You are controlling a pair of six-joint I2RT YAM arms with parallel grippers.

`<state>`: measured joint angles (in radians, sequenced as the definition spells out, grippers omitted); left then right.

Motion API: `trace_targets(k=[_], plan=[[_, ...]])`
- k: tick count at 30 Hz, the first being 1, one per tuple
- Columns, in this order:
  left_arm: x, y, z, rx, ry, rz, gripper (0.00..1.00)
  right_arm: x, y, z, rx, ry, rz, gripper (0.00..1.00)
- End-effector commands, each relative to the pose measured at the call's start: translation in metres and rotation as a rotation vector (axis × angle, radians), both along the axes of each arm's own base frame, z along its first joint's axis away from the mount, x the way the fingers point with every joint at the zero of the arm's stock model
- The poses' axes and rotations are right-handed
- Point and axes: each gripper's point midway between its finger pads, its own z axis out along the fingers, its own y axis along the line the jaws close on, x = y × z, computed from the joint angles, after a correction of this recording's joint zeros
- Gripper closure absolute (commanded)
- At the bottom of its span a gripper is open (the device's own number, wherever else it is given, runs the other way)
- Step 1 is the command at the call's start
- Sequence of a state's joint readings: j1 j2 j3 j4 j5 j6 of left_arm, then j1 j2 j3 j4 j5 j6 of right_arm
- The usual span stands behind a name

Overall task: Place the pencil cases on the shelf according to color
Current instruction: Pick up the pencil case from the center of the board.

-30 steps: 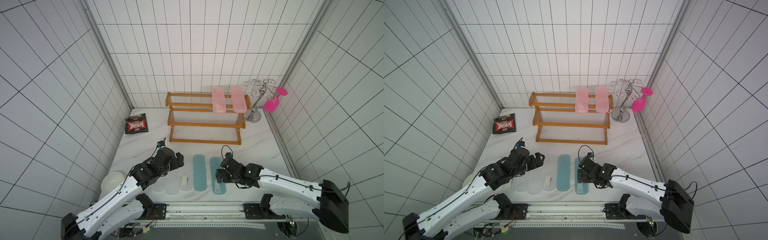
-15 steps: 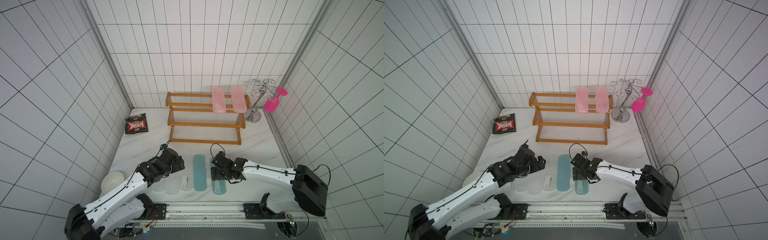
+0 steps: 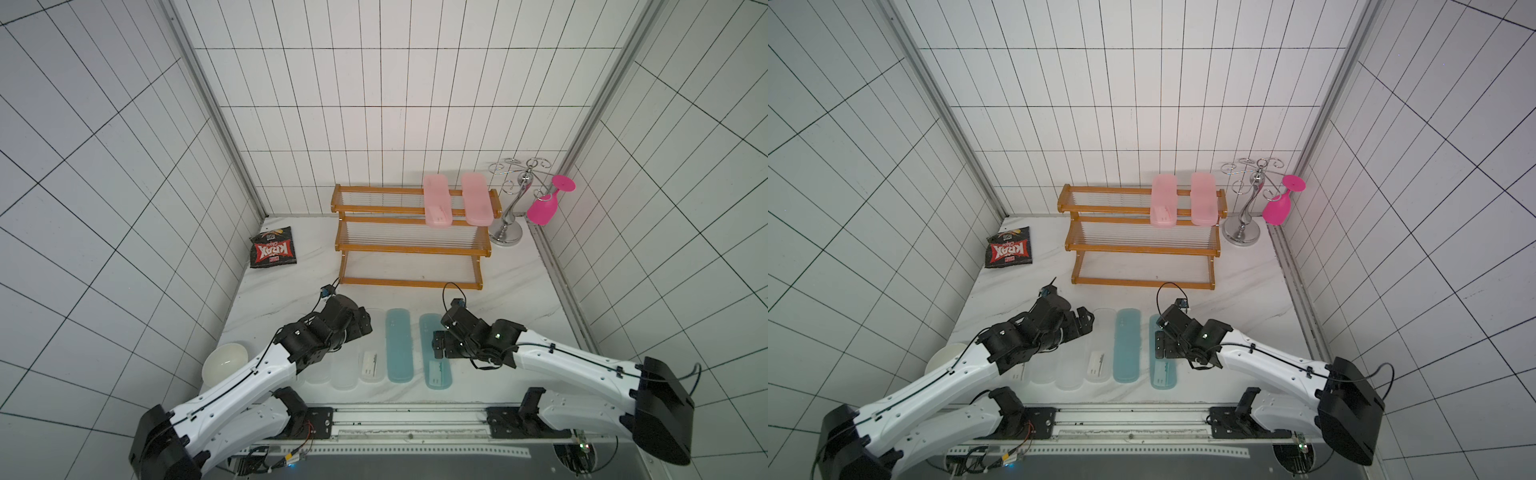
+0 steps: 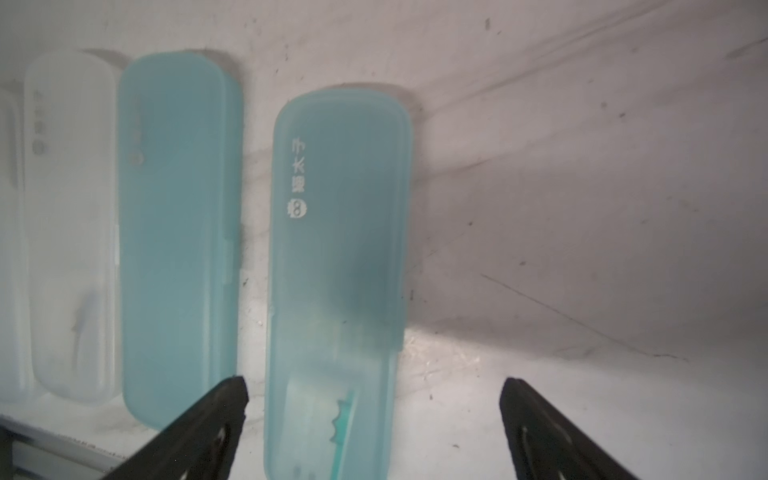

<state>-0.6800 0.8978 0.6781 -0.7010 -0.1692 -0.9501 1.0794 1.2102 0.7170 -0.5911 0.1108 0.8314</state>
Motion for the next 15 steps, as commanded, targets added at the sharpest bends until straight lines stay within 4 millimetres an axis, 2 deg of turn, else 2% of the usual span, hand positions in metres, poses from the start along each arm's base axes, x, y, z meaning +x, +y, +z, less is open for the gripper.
trace_targets(k=[1,5,10,15], plan=[[0.004,0.016,0.007,0.010,-0.034,0.040,0.02,-0.013,0.004,-0.006,-0.058,0.024,-0.031,0.01],[0.000,0.020,0.004,0.007,-0.029,0.044,0.02,-0.027,0.012,-0.022,-0.115,0.038,-0.025,0.01],[-0.004,0.008,0.003,-0.043,0.001,0.005,0.02,-0.034,0.008,-0.034,-0.169,0.056,-0.021,0.01],[-0.005,-0.002,0.010,-0.058,0.046,-0.022,0.02,-0.032,-0.028,-0.035,-0.274,0.035,-0.039,0.01]])
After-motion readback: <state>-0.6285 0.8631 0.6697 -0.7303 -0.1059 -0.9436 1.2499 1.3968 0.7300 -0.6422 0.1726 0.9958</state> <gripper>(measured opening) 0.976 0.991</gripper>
